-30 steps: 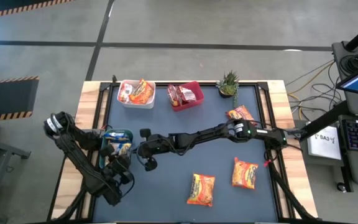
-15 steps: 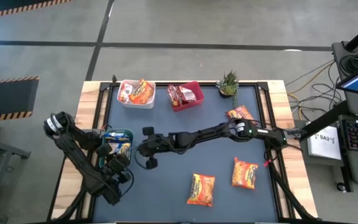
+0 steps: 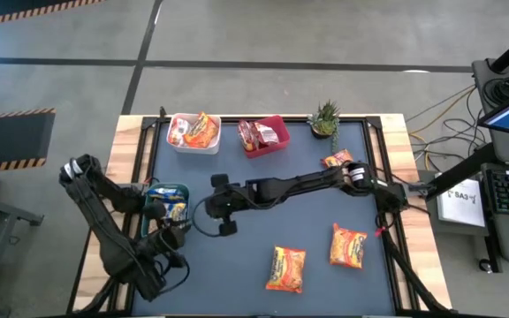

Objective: Sort Maruchan noodles
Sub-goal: Put the red noodle pack into the red bin

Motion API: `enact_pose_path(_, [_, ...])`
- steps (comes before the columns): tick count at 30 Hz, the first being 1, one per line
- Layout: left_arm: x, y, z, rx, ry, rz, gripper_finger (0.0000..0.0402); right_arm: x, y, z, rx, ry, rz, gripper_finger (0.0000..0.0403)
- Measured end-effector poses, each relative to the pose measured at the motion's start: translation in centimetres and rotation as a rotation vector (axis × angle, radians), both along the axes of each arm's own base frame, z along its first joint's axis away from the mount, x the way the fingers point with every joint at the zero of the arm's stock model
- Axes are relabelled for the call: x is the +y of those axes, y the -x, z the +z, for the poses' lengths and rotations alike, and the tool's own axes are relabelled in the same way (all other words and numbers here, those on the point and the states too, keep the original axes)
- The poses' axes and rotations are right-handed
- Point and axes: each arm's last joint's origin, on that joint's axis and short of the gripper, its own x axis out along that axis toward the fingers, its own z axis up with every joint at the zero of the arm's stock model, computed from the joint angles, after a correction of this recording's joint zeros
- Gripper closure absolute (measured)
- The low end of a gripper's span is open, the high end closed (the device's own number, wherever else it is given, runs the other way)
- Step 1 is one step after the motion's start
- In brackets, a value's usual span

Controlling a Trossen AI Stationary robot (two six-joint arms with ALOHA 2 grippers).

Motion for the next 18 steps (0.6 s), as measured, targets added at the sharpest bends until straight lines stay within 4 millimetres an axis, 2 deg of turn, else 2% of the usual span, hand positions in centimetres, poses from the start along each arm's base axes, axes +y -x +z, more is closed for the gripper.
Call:
enact_pose_path(4, [0.4,0.0,2.4,-0.099,-0.100,-0.097,0.0355,0.2,1.6,-0.3,0.044,-0.015,-0.005,0.0394])
enact_pose_path(8, [1.3,0.3,3.6,-0.134,-0.181,-0.144,0.0355,0.7,4.0,-0.1,0.059,-0.055,-0.020,0.0394])
enact_pose_path(13, [3.3,0.8,3.8,-0.132,-0.206,-0.130,0.0355,1.4,7.5,0.8,0.063,-0.136,-0.061,0.0394])
enact_pose_path(18, [5.2,1.2,2.8,-0.149,-0.196,-0.096,0.0355,1.0,10.9,1.9,0.070,-0.245,-0.149,0.0394])
